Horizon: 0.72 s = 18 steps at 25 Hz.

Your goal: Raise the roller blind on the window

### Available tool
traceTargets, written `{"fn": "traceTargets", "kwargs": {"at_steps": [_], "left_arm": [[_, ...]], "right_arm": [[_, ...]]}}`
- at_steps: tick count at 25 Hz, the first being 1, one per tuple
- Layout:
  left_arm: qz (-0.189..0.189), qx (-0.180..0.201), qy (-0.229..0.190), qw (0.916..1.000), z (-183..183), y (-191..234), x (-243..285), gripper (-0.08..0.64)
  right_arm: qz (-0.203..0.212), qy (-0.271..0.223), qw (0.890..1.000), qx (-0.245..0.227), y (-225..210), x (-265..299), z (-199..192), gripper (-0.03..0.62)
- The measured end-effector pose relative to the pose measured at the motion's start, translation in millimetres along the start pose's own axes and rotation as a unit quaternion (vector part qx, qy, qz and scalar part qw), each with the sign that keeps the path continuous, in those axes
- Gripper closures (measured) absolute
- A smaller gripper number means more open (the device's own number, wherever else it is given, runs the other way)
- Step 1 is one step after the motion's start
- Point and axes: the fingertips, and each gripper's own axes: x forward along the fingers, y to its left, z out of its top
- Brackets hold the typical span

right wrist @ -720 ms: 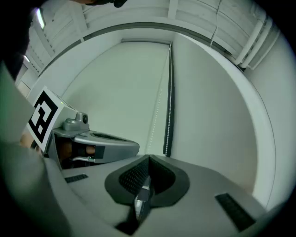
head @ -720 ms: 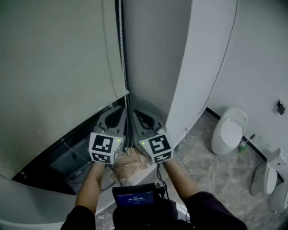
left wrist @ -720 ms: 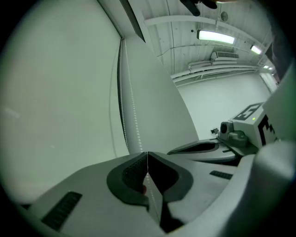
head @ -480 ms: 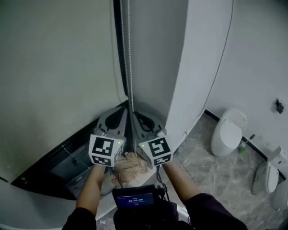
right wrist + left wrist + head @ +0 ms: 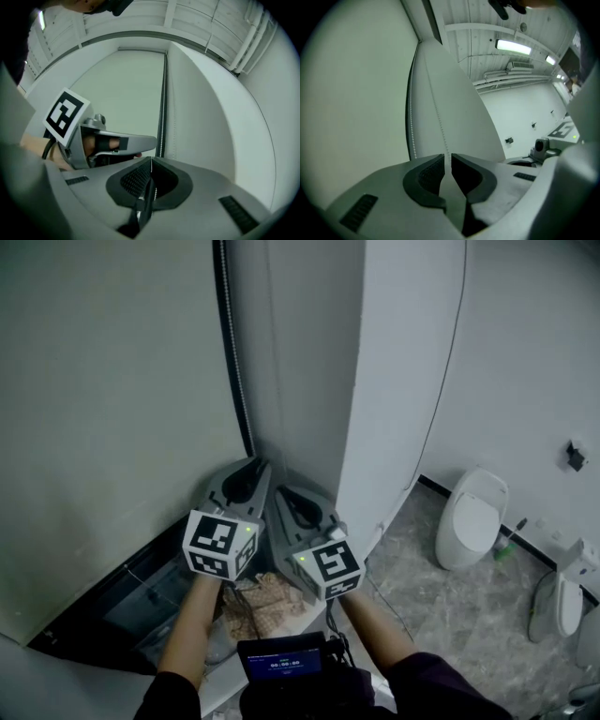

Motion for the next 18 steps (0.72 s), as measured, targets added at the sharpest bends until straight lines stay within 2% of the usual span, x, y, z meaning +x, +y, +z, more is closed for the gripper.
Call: {"fn": "traceTargets", "kwargs": {"at_steps": [4, 8, 18], "left_arm": [[-0.022, -0.03, -0.003, 0.9993, 11, 0, 20, 0.548], [-0.028, -0.021, 0.002, 0.9994, 22, -3, 36, 0.548], [0.02, -0.02, -0.002, 0.9996, 28, 13, 37, 0.552]], "right_arm": [[0.0, -0.011, 1.0, 0.006, -4, -8, 5, 0.584], [-0.006, -0.007, 1.0, 0.009, -11, -12, 3, 0.584], [-0.005, -0.017, 1.0, 0.016, -15, -17, 10, 0.584]]}}
